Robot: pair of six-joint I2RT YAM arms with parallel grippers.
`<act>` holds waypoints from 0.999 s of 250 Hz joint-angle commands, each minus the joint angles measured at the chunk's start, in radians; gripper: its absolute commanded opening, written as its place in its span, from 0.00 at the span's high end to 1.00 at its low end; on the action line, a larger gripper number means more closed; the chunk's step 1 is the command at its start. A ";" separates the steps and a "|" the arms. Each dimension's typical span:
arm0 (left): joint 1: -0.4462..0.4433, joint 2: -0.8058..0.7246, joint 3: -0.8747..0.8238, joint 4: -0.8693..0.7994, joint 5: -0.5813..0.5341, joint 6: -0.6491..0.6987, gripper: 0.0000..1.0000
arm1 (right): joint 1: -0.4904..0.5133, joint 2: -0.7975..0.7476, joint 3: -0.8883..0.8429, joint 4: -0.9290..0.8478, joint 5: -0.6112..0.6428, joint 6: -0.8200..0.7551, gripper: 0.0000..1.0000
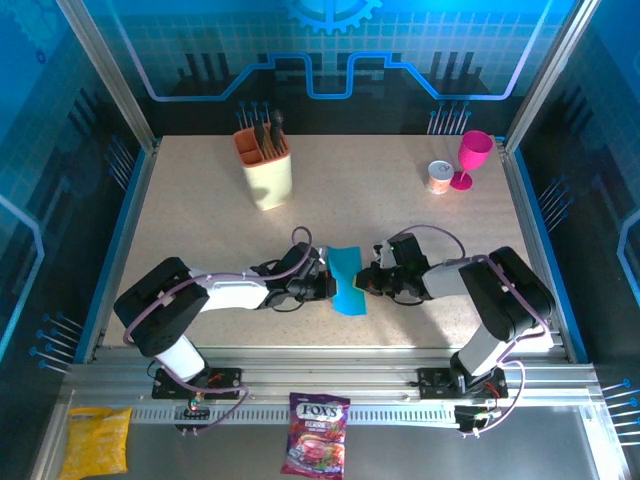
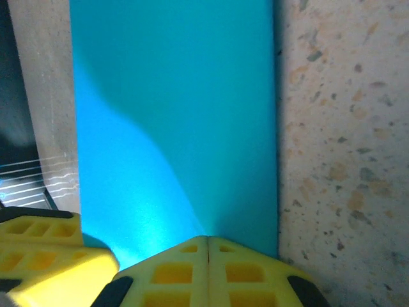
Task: Fold a paper plane with a square sheet of paper (pick it up from the middle)
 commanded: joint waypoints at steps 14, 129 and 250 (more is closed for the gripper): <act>0.006 -0.009 0.035 -0.046 0.038 0.005 1.00 | 0.034 -0.066 0.060 -0.222 0.063 -0.116 0.99; 0.015 -0.031 0.063 -0.168 0.022 -0.194 1.00 | 0.305 -0.349 0.114 -0.517 0.385 -0.228 0.65; 0.017 -0.081 0.035 -0.192 0.007 -0.355 1.00 | 0.619 -0.268 0.170 -0.541 0.710 -0.203 0.45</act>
